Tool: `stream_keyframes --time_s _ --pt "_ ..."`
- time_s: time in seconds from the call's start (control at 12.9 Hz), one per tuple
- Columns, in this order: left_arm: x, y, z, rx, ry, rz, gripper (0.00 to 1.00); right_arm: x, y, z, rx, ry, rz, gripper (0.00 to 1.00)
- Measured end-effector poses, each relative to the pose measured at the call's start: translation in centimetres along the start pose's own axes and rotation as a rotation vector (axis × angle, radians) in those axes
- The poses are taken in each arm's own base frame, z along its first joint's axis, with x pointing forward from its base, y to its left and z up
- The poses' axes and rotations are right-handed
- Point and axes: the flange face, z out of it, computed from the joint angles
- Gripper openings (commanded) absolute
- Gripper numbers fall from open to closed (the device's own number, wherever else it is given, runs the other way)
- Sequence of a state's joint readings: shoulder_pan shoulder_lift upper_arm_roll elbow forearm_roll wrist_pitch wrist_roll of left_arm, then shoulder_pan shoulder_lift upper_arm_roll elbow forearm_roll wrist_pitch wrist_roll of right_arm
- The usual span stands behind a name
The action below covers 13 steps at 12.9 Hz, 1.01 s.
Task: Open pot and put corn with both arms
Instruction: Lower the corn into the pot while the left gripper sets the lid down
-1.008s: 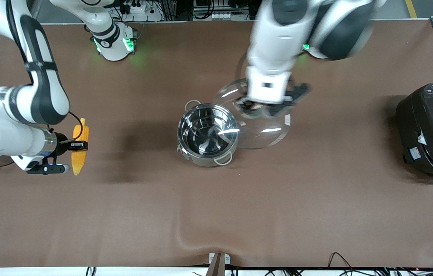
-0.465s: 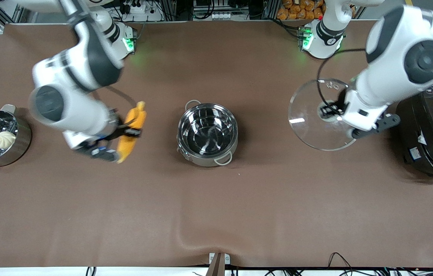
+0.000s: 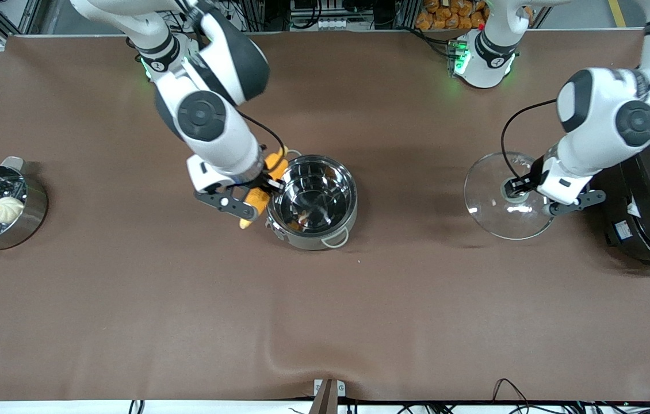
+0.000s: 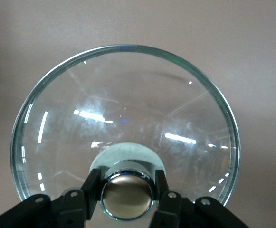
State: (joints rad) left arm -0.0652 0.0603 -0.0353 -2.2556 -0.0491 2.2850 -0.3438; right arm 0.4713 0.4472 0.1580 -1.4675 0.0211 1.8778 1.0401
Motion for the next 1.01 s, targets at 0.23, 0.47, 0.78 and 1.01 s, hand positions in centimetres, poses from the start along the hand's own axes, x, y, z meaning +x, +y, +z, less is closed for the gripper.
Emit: stream_keyframes --time_s 0.23,0.47,0.78,1.01 --pt "-0.6 -0.1 5.1 -0.011 0.037 0.003 0.0 -2.4 -2.6 4.5 -0.041 0.021 0.006 0.0" --pt "0.4 -0.1 9.9 -0.024 0.072 -0.002 0.0 -4.7 -4.6 7.4 -0.045 0.03 0.015 0.0" --pt "1.2 0.0 11.2 -0.028 0.08 -0.006 1.0 -4.6 -5.4 9.4 -0.019 0.037 0.037 0.05" --pt "2.9 -0.1 9.7 -0.043 0.118 -0.019 1.0 -4.2 -5.3 10.4 -0.023 0.037 0.044 0.76"
